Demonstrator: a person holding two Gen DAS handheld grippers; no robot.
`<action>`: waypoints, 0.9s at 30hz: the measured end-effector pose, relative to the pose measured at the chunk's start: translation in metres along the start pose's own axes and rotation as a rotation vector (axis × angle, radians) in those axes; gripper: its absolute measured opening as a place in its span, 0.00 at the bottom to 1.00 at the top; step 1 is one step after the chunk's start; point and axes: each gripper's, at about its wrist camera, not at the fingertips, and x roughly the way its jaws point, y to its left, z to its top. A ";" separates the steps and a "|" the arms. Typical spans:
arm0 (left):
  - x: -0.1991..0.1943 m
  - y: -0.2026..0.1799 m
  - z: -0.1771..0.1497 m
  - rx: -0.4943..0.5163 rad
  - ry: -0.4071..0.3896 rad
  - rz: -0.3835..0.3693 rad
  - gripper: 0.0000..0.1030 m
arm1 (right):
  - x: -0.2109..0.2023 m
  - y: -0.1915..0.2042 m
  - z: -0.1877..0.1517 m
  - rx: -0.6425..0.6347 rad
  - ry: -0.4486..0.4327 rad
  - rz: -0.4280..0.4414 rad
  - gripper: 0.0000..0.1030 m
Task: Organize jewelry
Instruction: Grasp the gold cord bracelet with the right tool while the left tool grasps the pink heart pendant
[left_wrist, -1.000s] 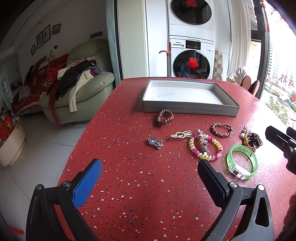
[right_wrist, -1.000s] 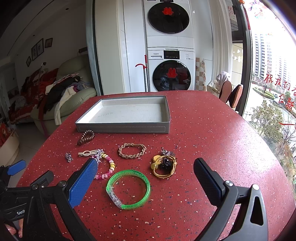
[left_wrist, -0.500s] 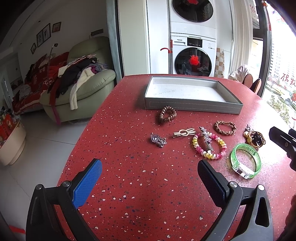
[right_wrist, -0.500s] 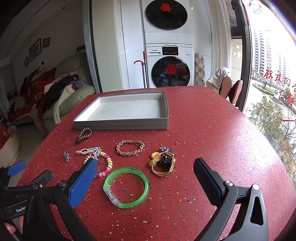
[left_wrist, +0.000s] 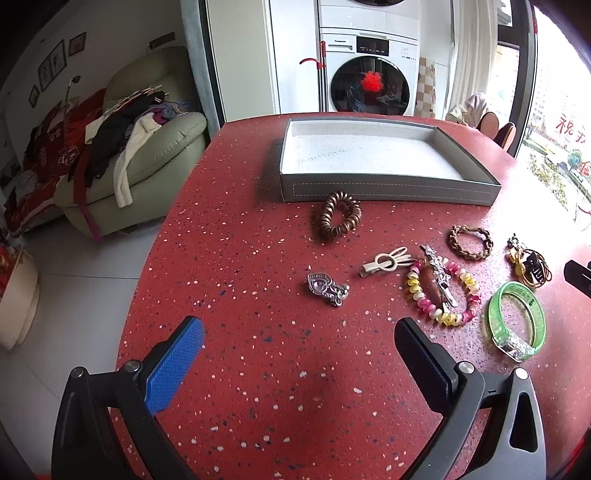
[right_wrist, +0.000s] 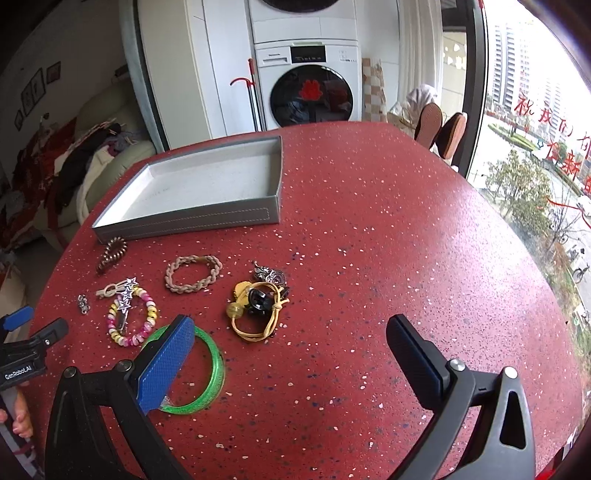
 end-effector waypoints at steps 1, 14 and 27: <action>0.004 0.001 0.003 -0.005 0.012 -0.007 1.00 | 0.003 -0.003 0.001 0.016 0.014 0.001 1.00; 0.036 -0.013 0.018 0.051 0.073 -0.046 0.89 | 0.038 -0.003 0.000 0.054 0.144 0.087 0.42; 0.035 -0.021 0.019 0.084 0.057 -0.125 0.34 | 0.018 0.001 0.003 0.066 0.095 0.135 0.06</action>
